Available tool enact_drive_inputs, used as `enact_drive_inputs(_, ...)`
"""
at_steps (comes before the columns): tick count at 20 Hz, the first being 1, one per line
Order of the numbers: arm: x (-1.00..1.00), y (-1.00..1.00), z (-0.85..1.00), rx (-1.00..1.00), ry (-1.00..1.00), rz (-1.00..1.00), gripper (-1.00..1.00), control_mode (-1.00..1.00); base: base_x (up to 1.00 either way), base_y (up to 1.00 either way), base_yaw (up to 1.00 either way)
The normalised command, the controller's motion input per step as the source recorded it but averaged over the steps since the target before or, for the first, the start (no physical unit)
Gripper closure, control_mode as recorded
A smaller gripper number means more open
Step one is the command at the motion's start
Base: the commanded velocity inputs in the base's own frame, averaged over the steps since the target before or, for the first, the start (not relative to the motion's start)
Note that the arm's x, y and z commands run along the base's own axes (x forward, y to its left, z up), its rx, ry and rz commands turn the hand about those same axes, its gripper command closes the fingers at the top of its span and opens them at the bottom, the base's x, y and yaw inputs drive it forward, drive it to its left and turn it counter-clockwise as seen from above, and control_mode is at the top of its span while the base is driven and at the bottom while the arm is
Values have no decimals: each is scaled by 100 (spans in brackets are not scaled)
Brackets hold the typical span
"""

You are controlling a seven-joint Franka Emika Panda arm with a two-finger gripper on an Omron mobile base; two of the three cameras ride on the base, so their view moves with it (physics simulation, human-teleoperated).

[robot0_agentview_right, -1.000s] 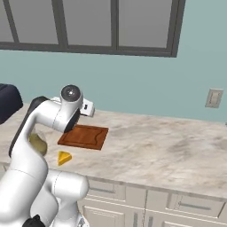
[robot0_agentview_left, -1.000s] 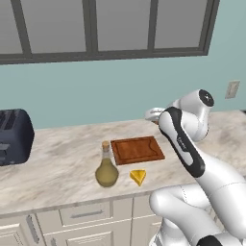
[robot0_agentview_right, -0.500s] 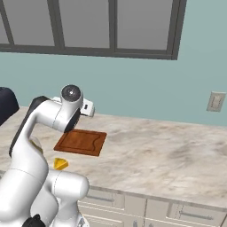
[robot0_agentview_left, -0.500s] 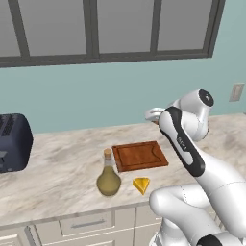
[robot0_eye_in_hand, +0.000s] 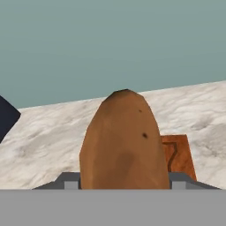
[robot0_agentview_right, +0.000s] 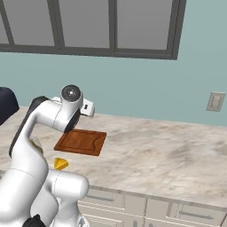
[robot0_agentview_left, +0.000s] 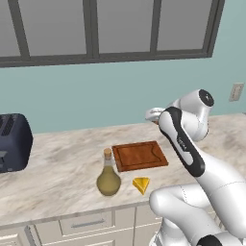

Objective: Retrieve the reheated potato from the microwave, then place the potato, cheese, and condiment on the cutting board.

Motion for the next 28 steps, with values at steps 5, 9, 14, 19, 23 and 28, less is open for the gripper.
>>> enact_drive_inputs(5, 0, 0, 0, 0, 0, 0, 100, 100, 0, 0, 0)
enact_drive_inputs(9, 0, 0, 0, 0, 0, 0, 100, 100, 0, 0, 0)
enact_drive_inputs(14, 0, 0, 0, 0, 0, 0, 100, -100, 0, 0, 0)
enact_drive_inputs(19, 0, 0, 0, 0, 0, 0, 100, -100, 0, 0, 0)
enact_drive_inputs(23, 0, 0, 0, 0, 0, 0, 100, -100, 0, 0, 0)
enact_drive_inputs(28, 0, -1, -1, 0, 3, 0, 100, -100, 0, 0, 0)
